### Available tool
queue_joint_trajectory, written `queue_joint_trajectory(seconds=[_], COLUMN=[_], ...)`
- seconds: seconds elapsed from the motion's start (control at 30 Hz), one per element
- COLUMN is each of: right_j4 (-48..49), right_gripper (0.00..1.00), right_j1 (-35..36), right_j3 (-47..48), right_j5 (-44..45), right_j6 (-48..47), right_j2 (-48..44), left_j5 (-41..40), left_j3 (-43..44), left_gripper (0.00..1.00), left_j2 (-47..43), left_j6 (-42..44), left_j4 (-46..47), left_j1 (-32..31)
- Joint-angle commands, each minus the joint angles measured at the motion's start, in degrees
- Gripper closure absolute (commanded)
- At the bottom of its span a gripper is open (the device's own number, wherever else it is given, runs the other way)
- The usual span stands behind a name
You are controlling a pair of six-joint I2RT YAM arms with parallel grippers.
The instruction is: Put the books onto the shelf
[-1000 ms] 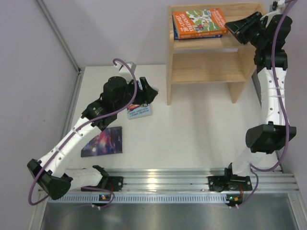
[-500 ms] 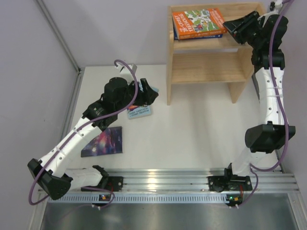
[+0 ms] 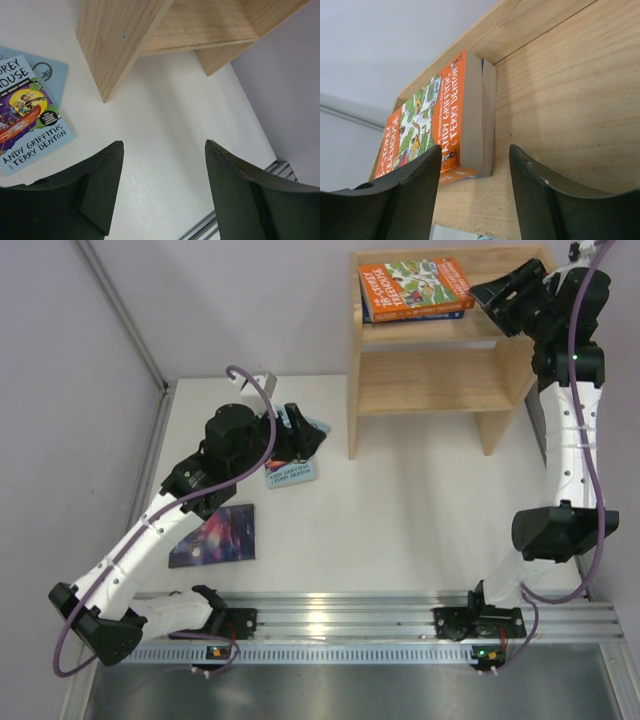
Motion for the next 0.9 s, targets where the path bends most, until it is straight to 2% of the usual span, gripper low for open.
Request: queue_joint_trajectory(seconds=[0.0, 0.13, 0.2, 0.5, 0.67, 0.87], right_j4=[-1.5, -2.2, -2.3, -2.9, -2.4, -1.1], right_gripper=[0.45, 0.6, 0.64, 0.66, 0.74, 0.76], right_j1=[-0.4, 0.9, 1.7, 10.2, 14.1, 16.7], right_j3=[2.1, -0.9, -3.2, -4.3, -4.4, -4.7], right_j5=[-0.1, -1.1, -0.3, 2.0, 3.8, 4.4], right_j6=[-3.9, -6.7, -7.4, -9.3, -9.4, -9.1], right_j2=[-4.4, -7.1, -9.0, -8.1, -6.7, -4.8], left_j5=[0.4, 0.5, 0.5, 0.6, 0.5, 0.5], left_j3=[-0.7, -1.4, -1.5, -1.5, -1.3, -1.3], left_gripper=[0.29, 0.29, 0.29, 0.28, 0.28, 0.28], left_j2=[-1.8, -2.0, -2.1, -1.7, -1.9, -1.7], left_j6=[-0.1, -0.2, -0.2, 0.0, 0.2, 0.4], left_j4=[1.3, 1.4, 1.5, 1.5, 1.1, 1.0], left_j1=[0.4, 0.3, 0.3, 0.8, 1.0, 1.4])
